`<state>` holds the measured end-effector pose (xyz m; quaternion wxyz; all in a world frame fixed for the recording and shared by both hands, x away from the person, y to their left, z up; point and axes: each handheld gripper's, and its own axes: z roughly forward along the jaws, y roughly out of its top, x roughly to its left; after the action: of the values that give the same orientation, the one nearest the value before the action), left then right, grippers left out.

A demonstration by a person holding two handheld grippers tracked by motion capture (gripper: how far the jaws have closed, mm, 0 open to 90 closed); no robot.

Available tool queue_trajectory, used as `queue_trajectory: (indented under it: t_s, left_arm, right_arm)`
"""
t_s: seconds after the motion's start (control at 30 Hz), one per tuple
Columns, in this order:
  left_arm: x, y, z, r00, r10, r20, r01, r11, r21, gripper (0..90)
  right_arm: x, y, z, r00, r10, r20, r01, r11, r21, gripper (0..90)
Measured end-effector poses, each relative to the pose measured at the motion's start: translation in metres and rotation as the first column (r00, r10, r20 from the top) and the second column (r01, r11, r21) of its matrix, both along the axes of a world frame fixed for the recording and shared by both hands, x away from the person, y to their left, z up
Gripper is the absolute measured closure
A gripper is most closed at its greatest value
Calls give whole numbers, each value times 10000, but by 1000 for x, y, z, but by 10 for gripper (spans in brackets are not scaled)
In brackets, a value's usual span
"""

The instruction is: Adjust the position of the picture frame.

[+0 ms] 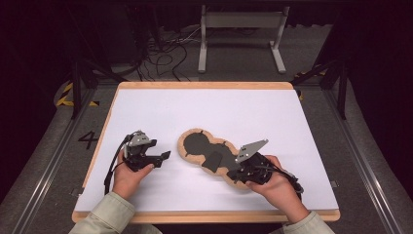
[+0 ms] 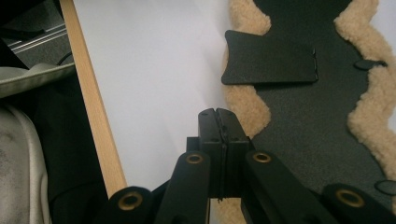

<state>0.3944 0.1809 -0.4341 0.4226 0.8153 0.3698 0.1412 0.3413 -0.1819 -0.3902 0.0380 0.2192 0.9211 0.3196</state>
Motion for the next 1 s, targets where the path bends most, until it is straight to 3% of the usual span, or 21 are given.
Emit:
queue_trajectory:
  t_s: [0.47,0.67,0.87,1.0]
  left_arm:
    - [5,-1,-2,10000,44,-71,-46,9996,-292,275]
    - [5,-2,-2,9999,27,-98,-30,9994,-331,276]
    - [6,-3,-2,9999,-36,-158,31,9995,-327,276]
    - [6,-4,-2,9999,-96,-95,94,9997,-226,276]
  right_arm:
    - [-10,5,-22,9984,368,-438,-398,9966,-715,900]
    - [-10,8,-35,9979,117,-645,-211,9890,-1467,900]
    - [-9,7,-36,9988,-44,-488,-38,9859,-1670,900]
    - [-6,4,-34,9994,-346,85,357,9734,-2262,900]
